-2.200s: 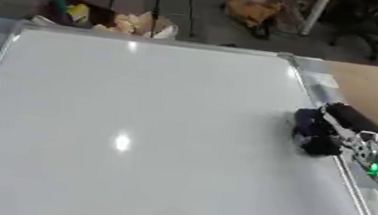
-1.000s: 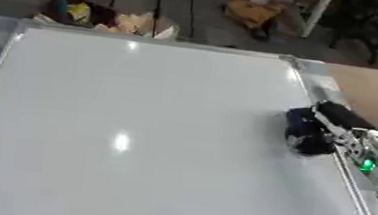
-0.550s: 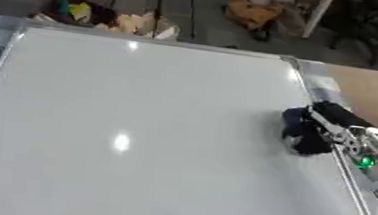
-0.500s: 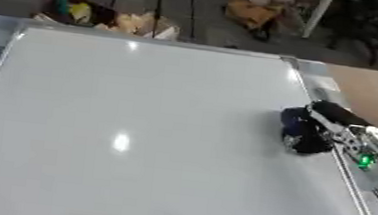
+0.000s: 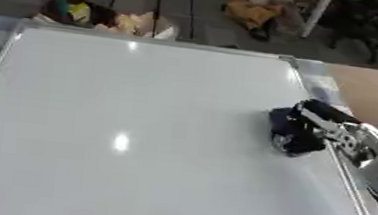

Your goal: Wipe the whiteboard clean with a brush.

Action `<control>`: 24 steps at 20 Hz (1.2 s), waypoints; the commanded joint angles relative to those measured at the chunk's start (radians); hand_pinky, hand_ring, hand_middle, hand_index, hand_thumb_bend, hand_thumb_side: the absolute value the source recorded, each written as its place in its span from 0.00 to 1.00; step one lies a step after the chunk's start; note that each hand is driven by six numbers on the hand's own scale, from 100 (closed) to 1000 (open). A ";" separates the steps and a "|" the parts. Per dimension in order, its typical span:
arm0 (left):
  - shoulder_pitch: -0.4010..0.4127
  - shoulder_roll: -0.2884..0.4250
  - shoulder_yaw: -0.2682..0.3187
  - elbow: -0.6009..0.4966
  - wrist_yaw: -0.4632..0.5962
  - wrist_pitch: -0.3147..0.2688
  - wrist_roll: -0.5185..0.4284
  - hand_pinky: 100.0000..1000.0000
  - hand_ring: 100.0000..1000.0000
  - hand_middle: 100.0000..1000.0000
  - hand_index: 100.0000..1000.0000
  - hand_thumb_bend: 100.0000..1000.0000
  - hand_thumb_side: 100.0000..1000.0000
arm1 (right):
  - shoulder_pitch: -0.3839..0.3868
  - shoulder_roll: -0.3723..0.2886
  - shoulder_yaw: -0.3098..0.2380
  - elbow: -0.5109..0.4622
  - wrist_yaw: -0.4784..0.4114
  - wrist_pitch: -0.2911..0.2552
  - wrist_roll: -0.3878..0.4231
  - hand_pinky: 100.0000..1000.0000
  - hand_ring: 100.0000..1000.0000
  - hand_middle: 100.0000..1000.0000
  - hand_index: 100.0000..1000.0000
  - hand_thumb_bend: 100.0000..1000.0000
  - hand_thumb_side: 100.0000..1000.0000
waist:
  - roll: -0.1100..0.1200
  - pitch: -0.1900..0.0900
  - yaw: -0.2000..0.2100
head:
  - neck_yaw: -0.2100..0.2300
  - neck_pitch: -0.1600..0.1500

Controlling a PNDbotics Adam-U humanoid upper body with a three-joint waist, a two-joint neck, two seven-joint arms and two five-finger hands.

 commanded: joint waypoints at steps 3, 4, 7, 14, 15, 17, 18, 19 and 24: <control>-0.008 0.006 -0.004 -0.018 0.003 0.002 -0.002 0.29 0.68 0.54 0.42 0.01 0.93 | -0.004 -0.009 0.018 -0.033 -0.030 0.001 0.023 0.48 0.53 0.16 0.31 0.00 0.28 | 0.003 -0.021 0.005 | -0.003 -0.011; -0.008 0.006 -0.004 -0.018 0.003 0.002 -0.002 0.29 0.68 0.54 0.42 0.01 0.93 | -0.003 -0.009 0.018 -0.034 -0.030 0.002 0.023 0.48 0.53 0.16 0.31 0.00 0.28 | 0.003 -0.021 0.005 | -0.003 -0.011; -0.009 0.006 -0.004 -0.018 0.003 0.003 -0.003 0.29 0.68 0.54 0.42 0.01 0.93 | -0.001 -0.008 0.017 -0.030 -0.026 0.005 0.023 0.48 0.53 0.16 0.31 0.00 0.28 | 0.002 -0.021 0.005 | -0.003 -0.012; -0.008 0.006 -0.003 -0.018 0.003 0.002 -0.004 0.29 0.68 0.54 0.42 0.01 0.93 | 0.006 -0.009 0.013 -0.014 0.006 0.005 0.012 0.49 0.54 0.19 0.32 0.00 0.25 | 0.004 -0.020 0.005 | -0.003 -0.012; -0.007 0.006 -0.003 -0.018 0.002 0.002 -0.004 0.29 0.68 0.54 0.42 0.01 0.93 | 0.007 -0.010 0.011 -0.011 0.017 0.005 0.006 0.50 0.55 0.19 0.32 0.00 0.26 | 0.005 -0.020 0.005 | -0.003 -0.012; -0.007 0.006 -0.003 -0.018 0.002 0.001 -0.005 0.29 0.68 0.54 0.42 0.01 0.93 | 0.009 -0.010 0.009 -0.006 0.036 0.005 -0.003 0.51 0.55 0.20 0.31 0.00 0.26 | 0.005 -0.020 0.004 | -0.004 -0.011; -0.007 0.007 -0.003 -0.018 0.002 0.001 -0.004 0.29 0.68 0.54 0.42 0.01 0.93 | 0.012 -0.012 0.006 0.001 0.046 0.007 -0.009 0.51 0.55 0.20 0.31 0.00 0.26 | 0.006 -0.020 0.004 | -0.004 -0.012; -0.007 0.007 -0.002 -0.018 0.002 0.001 -0.004 0.29 0.68 0.54 0.42 0.01 0.93 | 0.016 -0.013 0.002 0.009 0.057 0.009 -0.015 0.52 0.56 0.20 0.31 0.00 0.26 | 0.006 -0.019 0.003 | -0.004 -0.012; -0.007 0.007 -0.002 -0.018 0.000 -0.001 -0.003 0.29 0.68 0.54 0.42 0.01 0.93 | 0.026 -0.010 -0.014 0.057 0.088 0.013 -0.033 0.53 0.56 0.21 0.31 0.00 0.23 | 0.009 -0.017 0.002 | -0.006 -0.013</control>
